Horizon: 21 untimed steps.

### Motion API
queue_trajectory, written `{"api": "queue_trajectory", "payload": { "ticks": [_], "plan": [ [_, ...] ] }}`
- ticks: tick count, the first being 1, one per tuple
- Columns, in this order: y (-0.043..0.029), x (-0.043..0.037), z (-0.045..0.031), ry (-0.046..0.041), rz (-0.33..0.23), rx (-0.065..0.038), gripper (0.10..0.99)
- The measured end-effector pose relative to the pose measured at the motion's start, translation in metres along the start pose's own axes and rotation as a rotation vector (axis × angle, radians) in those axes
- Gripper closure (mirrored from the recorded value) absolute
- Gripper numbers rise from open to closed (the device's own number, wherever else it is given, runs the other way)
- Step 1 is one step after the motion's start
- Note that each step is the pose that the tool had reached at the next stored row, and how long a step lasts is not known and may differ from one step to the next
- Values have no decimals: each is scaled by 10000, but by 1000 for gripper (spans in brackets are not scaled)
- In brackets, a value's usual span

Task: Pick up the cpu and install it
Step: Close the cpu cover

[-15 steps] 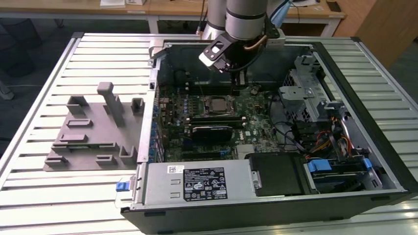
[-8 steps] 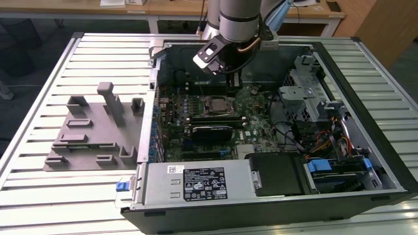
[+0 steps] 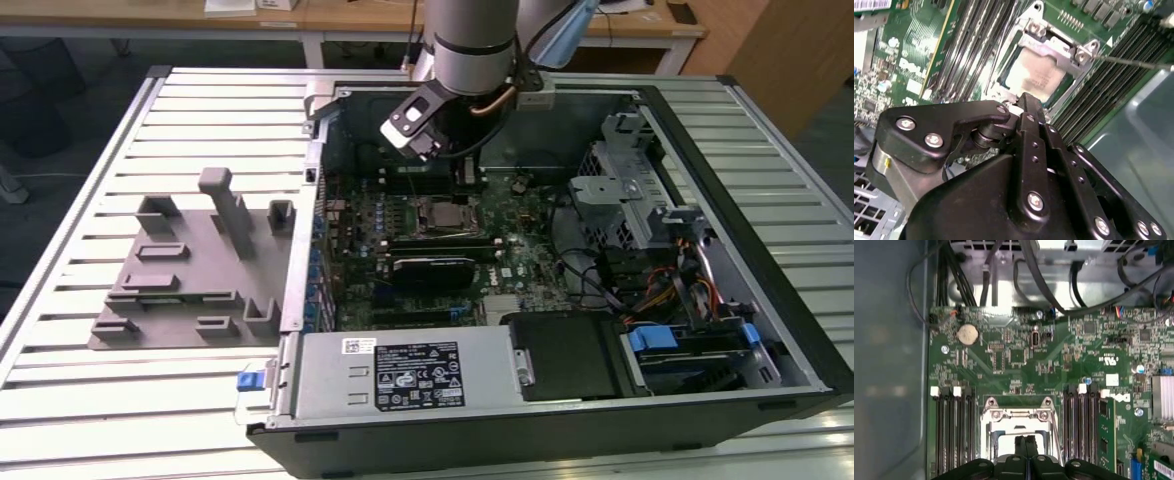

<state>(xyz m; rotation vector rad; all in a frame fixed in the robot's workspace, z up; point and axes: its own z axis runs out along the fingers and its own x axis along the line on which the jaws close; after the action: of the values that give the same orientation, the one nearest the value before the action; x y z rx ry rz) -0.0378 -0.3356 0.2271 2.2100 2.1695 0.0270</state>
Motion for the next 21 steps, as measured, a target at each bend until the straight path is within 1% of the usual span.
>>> {"api": "queue_trajectory", "payload": {
  "ticks": [7, 9, 18, 21],
  "plan": [
    [-97, -15, 84, -6, 11, 31, 980],
    [-115, -16, 95, -9, 13, 36, 980],
    [-117, -15, 96, -8, -29, 35, 980],
    [-117, -15, 97, 15, -541, 24, 980]
  ]
}}
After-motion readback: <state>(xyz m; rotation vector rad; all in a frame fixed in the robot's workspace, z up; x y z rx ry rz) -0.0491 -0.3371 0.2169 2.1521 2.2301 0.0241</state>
